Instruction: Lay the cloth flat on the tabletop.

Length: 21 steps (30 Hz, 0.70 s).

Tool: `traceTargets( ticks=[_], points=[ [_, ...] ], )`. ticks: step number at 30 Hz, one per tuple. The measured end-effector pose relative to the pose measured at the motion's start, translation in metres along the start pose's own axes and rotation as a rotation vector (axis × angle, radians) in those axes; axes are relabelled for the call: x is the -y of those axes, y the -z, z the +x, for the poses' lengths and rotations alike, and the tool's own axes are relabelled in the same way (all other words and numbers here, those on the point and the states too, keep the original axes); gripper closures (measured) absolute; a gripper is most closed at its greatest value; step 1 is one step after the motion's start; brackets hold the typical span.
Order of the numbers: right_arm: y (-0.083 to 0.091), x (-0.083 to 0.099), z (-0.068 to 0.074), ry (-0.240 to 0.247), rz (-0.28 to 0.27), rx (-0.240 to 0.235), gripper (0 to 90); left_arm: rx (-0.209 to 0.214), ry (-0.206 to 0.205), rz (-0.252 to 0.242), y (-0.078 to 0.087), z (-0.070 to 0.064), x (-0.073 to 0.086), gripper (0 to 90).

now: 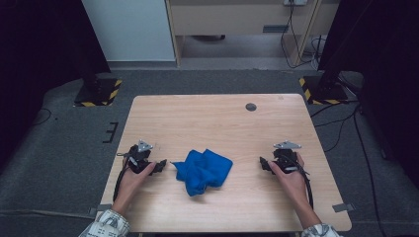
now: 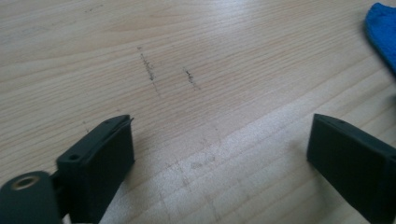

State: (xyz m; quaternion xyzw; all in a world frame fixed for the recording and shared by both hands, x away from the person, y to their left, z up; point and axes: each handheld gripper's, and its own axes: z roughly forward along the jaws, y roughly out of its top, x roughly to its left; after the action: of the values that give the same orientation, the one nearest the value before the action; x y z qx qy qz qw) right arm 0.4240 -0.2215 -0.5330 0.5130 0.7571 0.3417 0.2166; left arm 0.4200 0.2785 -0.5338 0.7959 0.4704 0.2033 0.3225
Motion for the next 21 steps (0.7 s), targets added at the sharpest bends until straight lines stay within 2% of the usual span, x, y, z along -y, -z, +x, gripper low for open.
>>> traceTargets(
  ticks=[1, 3, 9, 10, 15, 20, 21],
  points=[
    [0.0, 0.0, 0.0, 0.0, 0.0, 0.0, 16.6, -0.002, -0.005, 0.003, 0.002, -0.002, 0.0, 9.0],
    [0.004, -0.003, 0.005, 0.011, -0.027, -0.045, 20.9, -0.006, -0.008, -0.001, 0.005, -0.004, 0.001, 9.2],
    [0.01, -0.008, 0.026, 0.103, -0.056, -0.127, 36.1, -0.014, 0.013, -0.044, 0.018, -0.006, 0.001, 14.3],
    [0.01, -0.008, 0.026, 0.103, -0.056, -0.127, 36.1, -0.011, 0.019, -0.051, 0.02, -0.006, 0.001, 14.3],
    [0.012, -0.01, 0.04, 0.165, -0.055, -0.194, 46.6, 0.015, 0.023, -0.08, 0.032, -0.013, 0.0, 20.3],
    [0.016, -0.015, 0.057, 0.226, -0.082, -0.251, 59.1, 0.028, -0.011, -0.106, 0.046, -0.023, 0.0, 28.8],
    [0.017, -0.016, 0.065, 0.249, -0.09, -0.266, 63.9, 0.034, -0.02, -0.112, 0.048, -0.025, -0.001, 32.7]
  ],
)
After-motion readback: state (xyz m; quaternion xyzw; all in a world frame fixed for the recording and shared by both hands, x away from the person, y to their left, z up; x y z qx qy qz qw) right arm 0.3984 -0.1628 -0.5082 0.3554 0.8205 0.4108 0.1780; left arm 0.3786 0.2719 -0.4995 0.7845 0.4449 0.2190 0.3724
